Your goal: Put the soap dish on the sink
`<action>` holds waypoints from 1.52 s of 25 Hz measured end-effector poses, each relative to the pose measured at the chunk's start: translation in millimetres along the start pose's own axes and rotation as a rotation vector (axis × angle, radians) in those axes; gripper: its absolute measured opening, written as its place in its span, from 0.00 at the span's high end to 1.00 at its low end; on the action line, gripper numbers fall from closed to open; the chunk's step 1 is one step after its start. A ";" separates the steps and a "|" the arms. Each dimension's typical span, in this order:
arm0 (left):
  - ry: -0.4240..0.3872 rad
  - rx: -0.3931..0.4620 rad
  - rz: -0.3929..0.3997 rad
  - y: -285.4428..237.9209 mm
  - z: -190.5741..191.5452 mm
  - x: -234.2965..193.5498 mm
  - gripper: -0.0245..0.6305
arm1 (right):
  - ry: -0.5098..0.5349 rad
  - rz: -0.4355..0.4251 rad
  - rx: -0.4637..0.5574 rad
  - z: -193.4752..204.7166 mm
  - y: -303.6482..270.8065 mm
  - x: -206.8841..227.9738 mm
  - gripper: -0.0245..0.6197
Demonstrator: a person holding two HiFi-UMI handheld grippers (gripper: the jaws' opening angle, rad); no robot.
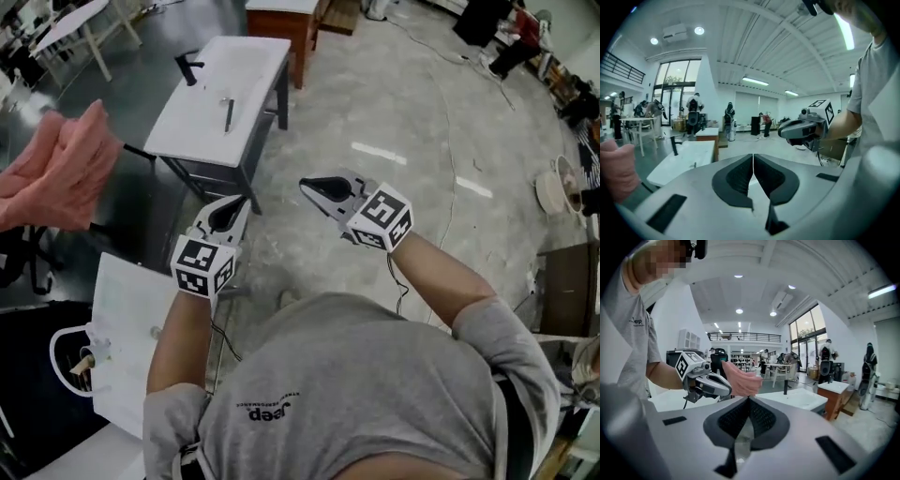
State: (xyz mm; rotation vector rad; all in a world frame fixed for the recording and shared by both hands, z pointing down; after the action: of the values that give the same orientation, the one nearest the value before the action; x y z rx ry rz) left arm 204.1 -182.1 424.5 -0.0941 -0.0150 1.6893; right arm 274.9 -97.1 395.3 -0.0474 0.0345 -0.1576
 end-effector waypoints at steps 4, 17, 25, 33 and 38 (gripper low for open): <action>0.052 0.079 0.147 -55.2 -20.7 79.8 0.94 | -0.017 0.137 -0.008 0.9 97.8 23.0 0.87; 0.125 0.114 0.392 -159.5 -23.0 271.6 0.94 | -0.122 0.450 -0.003 22.2 335.2 56.4 0.87; 0.126 0.140 0.474 -184.2 -33.0 315.0 0.94 | -0.157 0.546 0.025 27.7 391.0 61.1 0.87; 0.152 0.143 0.496 -187.0 -33.1 319.8 0.94 | -0.195 0.562 0.049 33.7 398.4 57.7 0.87; 0.154 0.152 0.489 -190.1 -36.0 314.8 0.94 | -0.207 0.561 0.061 32.8 393.1 62.4 0.87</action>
State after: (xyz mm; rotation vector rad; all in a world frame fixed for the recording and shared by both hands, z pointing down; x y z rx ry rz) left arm 358.0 151.4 384.2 -0.1204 0.2714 2.1602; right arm 399.0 282.3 406.5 0.0077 -0.1632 0.4071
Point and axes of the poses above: the fingertips, and each gripper's own axes: y backward along the fingers, x to its right, z out of its underside, the point moved 1 cm from there along y, backward along the fingers, and after that the axes turned 14 degrees about x, right-handed, at the moved point
